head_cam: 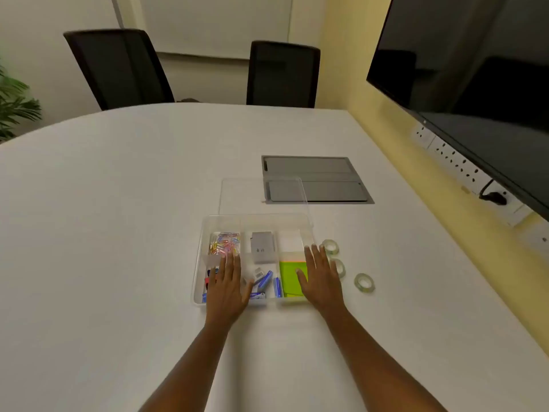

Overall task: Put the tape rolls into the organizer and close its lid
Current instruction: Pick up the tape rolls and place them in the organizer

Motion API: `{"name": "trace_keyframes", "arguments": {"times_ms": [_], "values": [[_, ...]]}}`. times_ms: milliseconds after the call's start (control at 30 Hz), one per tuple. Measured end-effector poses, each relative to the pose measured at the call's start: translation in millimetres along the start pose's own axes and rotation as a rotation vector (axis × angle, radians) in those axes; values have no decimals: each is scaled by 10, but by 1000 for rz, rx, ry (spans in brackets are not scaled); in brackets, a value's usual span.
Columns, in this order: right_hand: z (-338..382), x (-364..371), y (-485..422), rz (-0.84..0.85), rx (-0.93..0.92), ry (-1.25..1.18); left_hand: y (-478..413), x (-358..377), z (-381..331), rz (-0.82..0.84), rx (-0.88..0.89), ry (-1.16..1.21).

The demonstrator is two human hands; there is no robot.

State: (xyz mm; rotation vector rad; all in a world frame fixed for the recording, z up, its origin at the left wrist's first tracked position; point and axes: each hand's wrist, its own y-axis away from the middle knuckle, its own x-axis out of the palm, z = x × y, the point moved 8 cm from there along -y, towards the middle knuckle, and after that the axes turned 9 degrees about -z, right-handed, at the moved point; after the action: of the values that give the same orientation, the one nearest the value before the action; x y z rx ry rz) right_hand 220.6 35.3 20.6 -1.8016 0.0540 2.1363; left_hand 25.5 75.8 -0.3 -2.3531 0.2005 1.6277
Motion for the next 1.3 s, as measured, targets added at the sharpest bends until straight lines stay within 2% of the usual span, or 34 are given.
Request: {"name": "trace_keyframes", "arguments": {"times_ms": [267, 700, 833, 933, 1033, 1100, 1167, 1300], "values": [[-97, 343, 289, 98, 103, -22, 126, 257, 98, 28, -39, 5], [-83, 415, 327, 30, 148, -78, 117, 310, 121, 65, -49, 35], [-71, 377, 337, 4, 162, -159, 33, 310, 90, 57, -69, 53], [-97, 258, 315, -100, 165, -328, -80, 263, 33, 37, -59, 53], [-359, 63, 238, -278, 298, -541, -244, 256, -37, 32, -71, 50], [-573, 10, 130, -312, 383, -568, -364, 285, -84, 36, -73, 17], [-736, 36, -14, -255, 392, -492, -465, 310, -131, 29, -68, -6], [-946, 321, -189, 45, 334, -350, -577, 386, -189, 48, -83, -34]]}}
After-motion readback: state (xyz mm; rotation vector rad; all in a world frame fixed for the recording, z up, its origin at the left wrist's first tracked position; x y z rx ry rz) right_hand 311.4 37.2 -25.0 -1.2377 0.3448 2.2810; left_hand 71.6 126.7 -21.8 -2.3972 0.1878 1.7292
